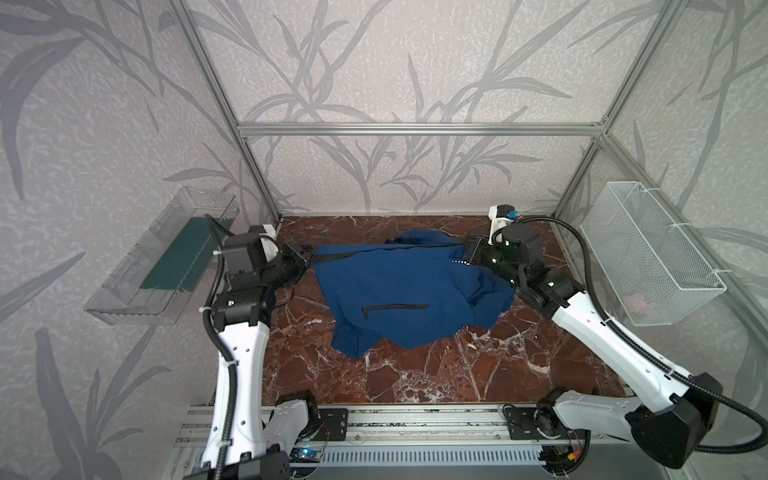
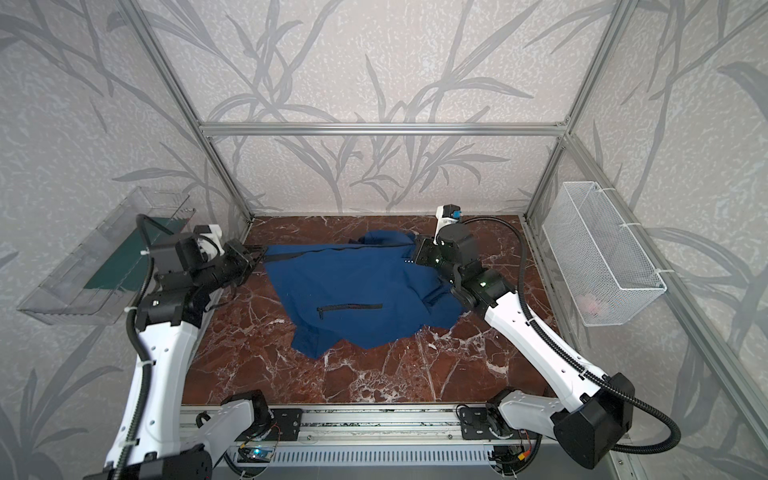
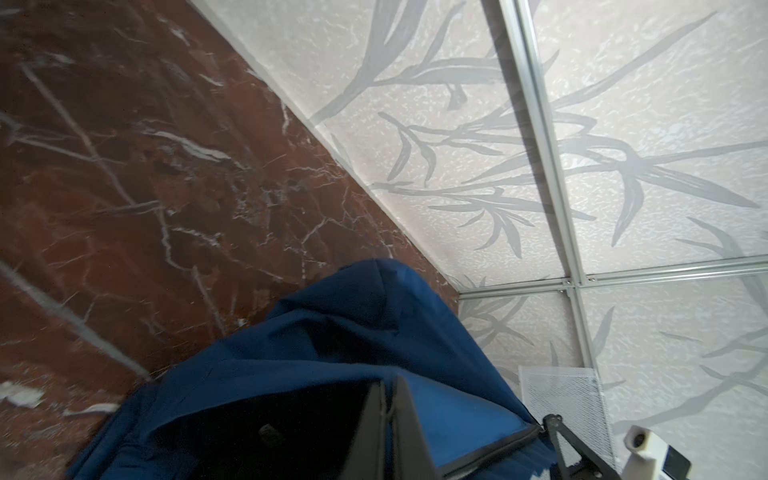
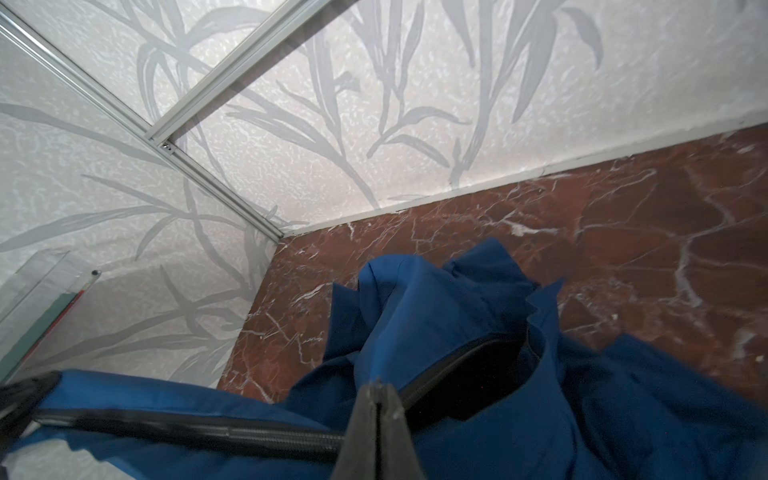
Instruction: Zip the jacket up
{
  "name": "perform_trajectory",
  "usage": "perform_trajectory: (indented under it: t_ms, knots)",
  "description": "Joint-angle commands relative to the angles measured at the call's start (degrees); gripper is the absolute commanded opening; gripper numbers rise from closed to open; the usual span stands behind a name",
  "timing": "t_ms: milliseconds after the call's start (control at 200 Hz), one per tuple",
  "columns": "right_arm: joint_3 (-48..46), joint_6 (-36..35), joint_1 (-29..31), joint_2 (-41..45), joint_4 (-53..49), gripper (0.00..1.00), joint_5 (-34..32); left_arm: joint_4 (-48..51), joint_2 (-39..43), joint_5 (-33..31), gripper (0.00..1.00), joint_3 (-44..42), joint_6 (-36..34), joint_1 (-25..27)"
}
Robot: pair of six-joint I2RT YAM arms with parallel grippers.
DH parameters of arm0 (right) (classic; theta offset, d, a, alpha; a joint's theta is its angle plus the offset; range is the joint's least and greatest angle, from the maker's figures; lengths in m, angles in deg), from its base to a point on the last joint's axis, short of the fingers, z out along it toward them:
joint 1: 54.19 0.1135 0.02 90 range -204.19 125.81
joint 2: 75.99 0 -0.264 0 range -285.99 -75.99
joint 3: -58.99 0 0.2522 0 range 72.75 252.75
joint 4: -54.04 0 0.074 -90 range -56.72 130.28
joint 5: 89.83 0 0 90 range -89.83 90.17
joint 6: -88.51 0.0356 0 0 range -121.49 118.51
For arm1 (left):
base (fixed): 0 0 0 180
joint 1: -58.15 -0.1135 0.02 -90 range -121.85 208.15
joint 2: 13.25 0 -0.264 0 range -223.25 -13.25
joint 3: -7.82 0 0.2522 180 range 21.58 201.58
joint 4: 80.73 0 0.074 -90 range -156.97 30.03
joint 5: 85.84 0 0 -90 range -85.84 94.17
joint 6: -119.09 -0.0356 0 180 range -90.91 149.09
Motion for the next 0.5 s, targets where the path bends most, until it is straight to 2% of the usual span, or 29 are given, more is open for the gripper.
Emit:
perform_trajectory:
  t_ms: [0,170,245,315,380,440,495]
  knots:
    - [8.6,-6.9,-3.8,0.8,-0.6,0.00,-6.8,-7.5,-6.7,-0.7,0.00,13.5,1.5,-2.0]
    - [16.4,-10.3,-8.2,-1.6,-0.8,0.00,-4.8,-6.7,-20.7,1.2,0.00,34.7,3.5,-2.2]
    - [20.7,-10.6,-10.4,-3.3,-2.8,0.00,-1.9,-6.8,-25.2,2.5,0.00,40.4,4.5,-2.2]
    - [22.2,-9.4,-11.2,-4.1,-4.4,0.00,1.0,-5.0,-28.9,6.8,0.00,43.3,5.5,-1.1]
    - [20.7,-8.1,-11.2,-4.0,-5.3,0.00,4.3,1.4,-29.1,6.4,0.00,44.1,-3.5,3.5]
    - [17.0,-6.4,-11.2,-3.6,-4.9,0.00,7.9,5.9,-26.7,1.1,0.23,40.8,-16.5,10.5]
    - [12.7,-5.1,-11.0,-2.8,-4.2,0.00,10.4,4.6,-22.9,-3.9,0.35,32.6,-27.1,17.3]
